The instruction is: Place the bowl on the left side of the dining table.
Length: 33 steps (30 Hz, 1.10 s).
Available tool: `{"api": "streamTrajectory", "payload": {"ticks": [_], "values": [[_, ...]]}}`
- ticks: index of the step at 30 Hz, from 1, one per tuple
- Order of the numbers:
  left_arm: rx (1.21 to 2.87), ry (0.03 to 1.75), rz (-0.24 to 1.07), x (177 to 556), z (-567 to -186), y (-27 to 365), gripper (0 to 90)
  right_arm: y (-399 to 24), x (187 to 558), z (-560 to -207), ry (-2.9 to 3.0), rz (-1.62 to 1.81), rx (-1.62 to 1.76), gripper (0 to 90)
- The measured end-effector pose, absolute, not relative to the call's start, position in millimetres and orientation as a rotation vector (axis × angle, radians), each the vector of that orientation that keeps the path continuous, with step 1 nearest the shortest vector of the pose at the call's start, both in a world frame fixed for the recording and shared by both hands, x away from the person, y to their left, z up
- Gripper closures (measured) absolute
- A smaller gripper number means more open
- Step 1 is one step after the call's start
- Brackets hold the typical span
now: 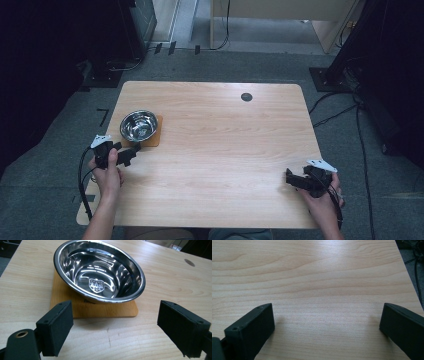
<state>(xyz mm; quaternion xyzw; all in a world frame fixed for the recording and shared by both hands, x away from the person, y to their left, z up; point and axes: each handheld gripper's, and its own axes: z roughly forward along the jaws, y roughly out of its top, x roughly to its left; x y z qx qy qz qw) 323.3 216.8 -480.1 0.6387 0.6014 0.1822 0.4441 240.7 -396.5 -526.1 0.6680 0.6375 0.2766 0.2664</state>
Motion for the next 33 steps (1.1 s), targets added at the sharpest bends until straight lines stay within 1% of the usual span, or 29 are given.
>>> {"api": "streamTrajectory", "payload": {"ticks": [15,26,33], "values": [[1.66,1.455,0.44,300.6,-493.8,212.2,13.1,-396.5,240.7,-526.2,1.721,0.746,1.803,0.0],[1.658,1.487,0.41,283.9,-509.3,229.5,13.1,-396.5,240.7,-526.2,1.721,0.746,1.803,0.0],[1.676,1.486,0.409,276.0,-511.9,239.8,13.1,-396.4,240.7,-526.2,1.721,0.746,1.803,0.0]]}}
